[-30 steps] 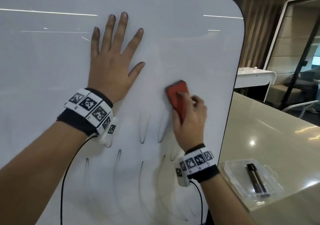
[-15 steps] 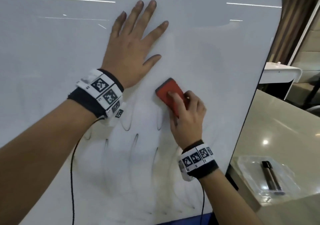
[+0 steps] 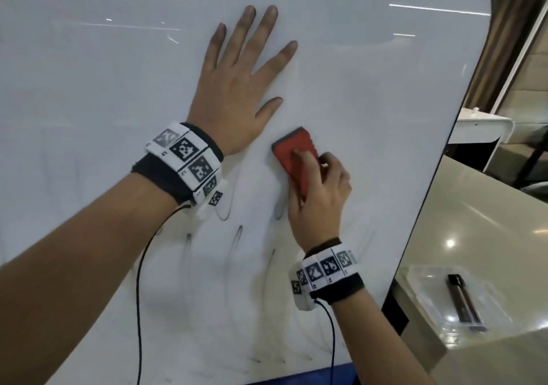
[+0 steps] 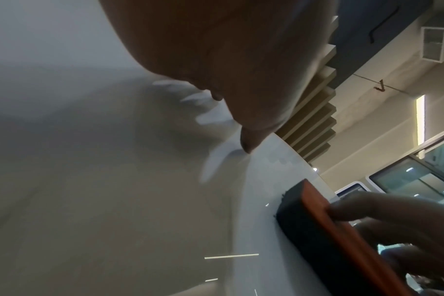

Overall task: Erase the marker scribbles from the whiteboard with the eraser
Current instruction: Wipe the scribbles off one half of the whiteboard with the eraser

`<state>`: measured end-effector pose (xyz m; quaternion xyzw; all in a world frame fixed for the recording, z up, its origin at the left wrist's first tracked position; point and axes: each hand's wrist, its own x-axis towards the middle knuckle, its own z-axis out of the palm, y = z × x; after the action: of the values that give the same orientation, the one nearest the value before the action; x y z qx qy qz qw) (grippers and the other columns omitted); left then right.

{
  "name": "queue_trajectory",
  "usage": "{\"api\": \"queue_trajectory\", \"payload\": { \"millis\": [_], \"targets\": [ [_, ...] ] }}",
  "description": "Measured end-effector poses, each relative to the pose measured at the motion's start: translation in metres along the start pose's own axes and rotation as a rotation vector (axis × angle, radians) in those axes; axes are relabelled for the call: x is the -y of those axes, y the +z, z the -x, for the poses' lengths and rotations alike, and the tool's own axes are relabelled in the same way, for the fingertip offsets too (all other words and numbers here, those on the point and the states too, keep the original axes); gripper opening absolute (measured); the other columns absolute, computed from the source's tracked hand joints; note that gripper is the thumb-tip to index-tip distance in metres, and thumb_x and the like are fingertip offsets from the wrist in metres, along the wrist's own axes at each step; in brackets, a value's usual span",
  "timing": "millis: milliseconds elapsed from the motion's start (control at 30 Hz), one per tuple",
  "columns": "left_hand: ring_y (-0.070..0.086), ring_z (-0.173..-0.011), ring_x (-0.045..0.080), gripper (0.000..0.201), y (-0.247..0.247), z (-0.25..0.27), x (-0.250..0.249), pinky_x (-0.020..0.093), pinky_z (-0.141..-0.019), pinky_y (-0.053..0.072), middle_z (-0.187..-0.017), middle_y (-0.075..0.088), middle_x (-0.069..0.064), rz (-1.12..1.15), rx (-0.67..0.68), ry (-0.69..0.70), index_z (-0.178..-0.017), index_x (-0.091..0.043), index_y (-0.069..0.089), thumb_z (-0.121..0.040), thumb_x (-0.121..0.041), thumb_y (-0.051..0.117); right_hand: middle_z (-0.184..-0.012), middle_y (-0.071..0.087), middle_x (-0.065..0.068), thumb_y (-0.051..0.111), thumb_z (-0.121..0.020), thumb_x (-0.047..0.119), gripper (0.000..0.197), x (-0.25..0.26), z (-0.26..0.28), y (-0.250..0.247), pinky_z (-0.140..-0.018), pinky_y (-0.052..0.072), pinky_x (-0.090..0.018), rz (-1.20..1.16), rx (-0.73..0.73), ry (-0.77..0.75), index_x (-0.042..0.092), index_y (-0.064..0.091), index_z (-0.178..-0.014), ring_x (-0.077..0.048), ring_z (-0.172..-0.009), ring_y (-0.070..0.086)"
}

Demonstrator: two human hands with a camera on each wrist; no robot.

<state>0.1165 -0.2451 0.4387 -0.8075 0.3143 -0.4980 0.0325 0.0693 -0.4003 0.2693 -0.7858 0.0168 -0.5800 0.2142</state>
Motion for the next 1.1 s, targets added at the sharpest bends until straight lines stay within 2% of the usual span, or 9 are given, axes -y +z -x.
{"api": "queue_trajectory", "payload": {
  "millis": [100, 267, 367, 567, 667, 733, 933, 1000, 1100],
  "targets": [
    [0.006, -0.159, 0.031, 0.064, -0.003, 0.005, 0.011, 0.051, -0.128, 0.011, -0.171, 0.005, 0.007, 0.038, -0.009, 0.024, -0.160, -0.031, 0.023, -0.102, -0.044, 0.047, -0.133, 0.050, -0.017, 0.073, -0.085, 0.014, 0.054, -0.021, 0.003, -0.001, -0.102, 0.037, -0.045, 0.010, -0.031, -0.024, 0.026, 0.057, -0.136, -0.035, -0.113, 0.048],
    [0.010, -0.158, 0.029, 0.063, 0.001, 0.040, 0.035, 0.050, -0.128, 0.015, -0.171, 0.007, 0.006, 0.030, -0.018, -0.001, -0.160, -0.032, 0.023, -0.103, -0.045, 0.046, -0.133, 0.048, -0.026, 0.066, -0.091, 0.018, 0.059, -0.094, 0.036, -0.024, -0.107, 0.041, -0.053, -0.104, -0.311, 0.638, 0.018, 0.048, -0.147, -0.041, -0.120, 0.047],
    [0.008, -0.158, 0.031, 0.063, 0.003, 0.044, 0.030, 0.053, -0.128, 0.013, -0.171, 0.007, 0.008, 0.012, -0.009, -0.020, -0.161, -0.030, 0.022, -0.103, -0.042, 0.045, -0.134, 0.047, -0.024, 0.064, -0.093, 0.018, 0.060, -0.077, 0.029, -0.011, -0.105, 0.041, -0.056, -0.133, -0.407, 0.827, 0.022, 0.045, -0.150, -0.044, -0.120, 0.046],
    [0.011, -0.158, 0.026, 0.067, -0.015, 0.043, 0.039, 0.047, -0.127, 0.015, -0.171, 0.011, 0.004, 0.153, 0.063, -0.009, -0.157, -0.027, 0.033, -0.094, -0.024, 0.057, -0.129, 0.051, -0.019, 0.071, -0.089, 0.019, 0.053, 0.034, -0.020, 0.019, -0.099, 0.038, -0.045, -0.104, -0.164, 0.132, 0.021, 0.057, -0.140, -0.036, -0.112, 0.049],
    [0.021, -0.156, 0.027, 0.062, -0.029, 0.054, 0.060, 0.048, -0.123, 0.023, -0.168, 0.021, 0.006, 0.255, -0.039, -0.094, -0.151, -0.026, 0.043, -0.092, -0.025, 0.059, -0.130, 0.052, -0.018, 0.073, -0.088, 0.016, 0.051, 0.034, -0.028, 0.011, -0.099, 0.038, -0.047, -0.033, -0.055, -0.112, 0.023, 0.061, -0.137, -0.038, -0.113, 0.051],
    [0.022, -0.155, 0.029, 0.057, -0.033, 0.068, 0.079, 0.048, -0.122, 0.024, -0.168, 0.023, 0.008, 0.244, -0.149, -0.206, -0.149, -0.027, 0.046, -0.093, -0.032, 0.059, -0.129, 0.051, -0.020, 0.073, -0.088, 0.017, 0.052, -0.002, -0.009, 0.002, -0.099, 0.040, -0.050, -0.001, -0.049, -0.090, 0.022, 0.059, -0.137, -0.039, -0.113, 0.050],
    [0.019, -0.155, 0.032, 0.060, -0.028, 0.108, 0.108, 0.044, -0.122, 0.020, -0.166, 0.020, 0.014, 0.133, -0.259, -0.452, -0.152, -0.029, 0.042, -0.098, -0.052, 0.055, -0.127, 0.049, -0.026, 0.061, -0.079, 0.026, 0.062, -0.049, 0.024, -0.006, -0.100, 0.044, -0.061, -0.159, -0.302, 0.542, 0.031, 0.046, -0.138, -0.042, -0.114, 0.049],
    [0.019, -0.155, 0.032, 0.061, -0.018, 0.109, 0.098, 0.045, -0.121, 0.019, -0.166, 0.020, 0.014, 0.121, -0.242, -0.447, -0.153, -0.029, 0.041, -0.099, -0.056, 0.053, -0.126, 0.051, -0.024, 0.065, -0.078, 0.020, 0.062, -0.010, 0.005, 0.007, -0.103, 0.042, -0.052, -0.189, -0.275, 0.412, 0.025, 0.053, -0.138, -0.038, -0.113, 0.049],
    [0.015, -0.157, 0.031, 0.061, -0.004, 0.107, 0.084, 0.049, -0.124, 0.014, -0.168, 0.018, 0.011, 0.126, -0.206, -0.446, -0.154, -0.032, 0.038, -0.100, -0.058, 0.049, -0.126, 0.054, -0.020, 0.073, -0.077, 0.013, 0.055, 0.046, 0.000, 0.020, -0.102, 0.036, -0.044, -0.114, -0.019, -0.074, 0.022, 0.063, -0.131, -0.035, -0.112, 0.050]
  ]
}}
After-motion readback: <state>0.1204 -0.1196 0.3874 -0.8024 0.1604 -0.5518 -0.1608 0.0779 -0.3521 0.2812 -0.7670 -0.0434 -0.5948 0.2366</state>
